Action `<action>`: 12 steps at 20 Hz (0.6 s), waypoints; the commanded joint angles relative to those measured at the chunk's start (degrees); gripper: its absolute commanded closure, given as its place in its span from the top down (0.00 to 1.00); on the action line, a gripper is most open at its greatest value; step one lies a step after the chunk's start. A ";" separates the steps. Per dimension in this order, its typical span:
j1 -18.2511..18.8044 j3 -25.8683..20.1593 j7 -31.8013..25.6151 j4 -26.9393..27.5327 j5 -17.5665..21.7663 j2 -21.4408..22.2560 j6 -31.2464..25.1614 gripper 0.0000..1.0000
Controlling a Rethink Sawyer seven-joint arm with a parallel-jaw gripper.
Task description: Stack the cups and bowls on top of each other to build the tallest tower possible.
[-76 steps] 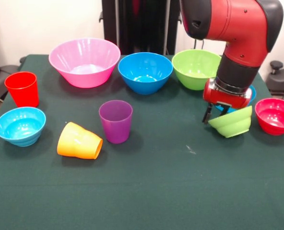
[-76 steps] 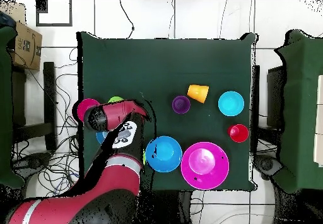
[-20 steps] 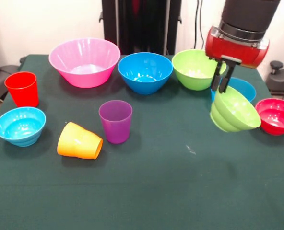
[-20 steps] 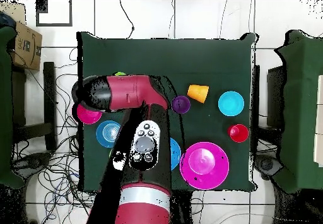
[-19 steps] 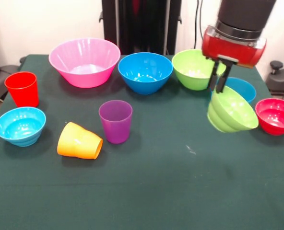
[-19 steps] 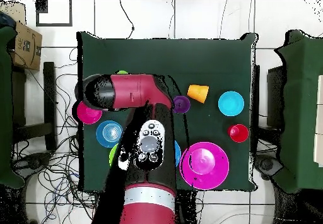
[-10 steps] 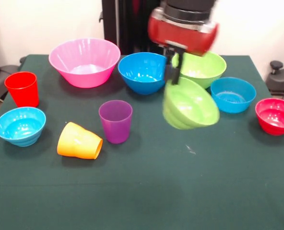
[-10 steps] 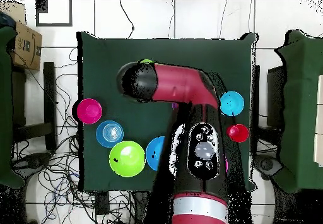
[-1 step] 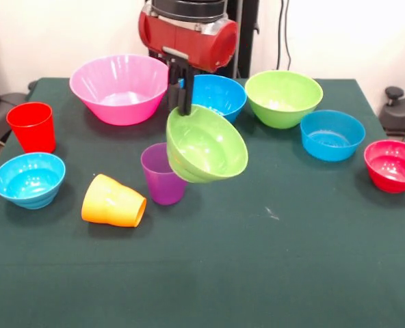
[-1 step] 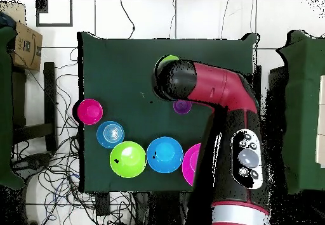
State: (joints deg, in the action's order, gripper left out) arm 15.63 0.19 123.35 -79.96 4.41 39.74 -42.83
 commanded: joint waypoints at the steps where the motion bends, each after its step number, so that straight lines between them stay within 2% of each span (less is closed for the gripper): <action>1: 0.46 -9.46 -17.91 -2.01 6.28 -0.78 -5.06 0.00; 6: 1.57 -10.88 -16.87 -3.70 7.42 -0.46 -3.85 0.00; 12: 1.27 -10.61 -13.85 -6.77 9.03 2.61 -3.15 0.00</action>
State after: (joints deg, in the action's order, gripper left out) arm 16.92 -4.62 123.30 -80.91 8.88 40.61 -42.83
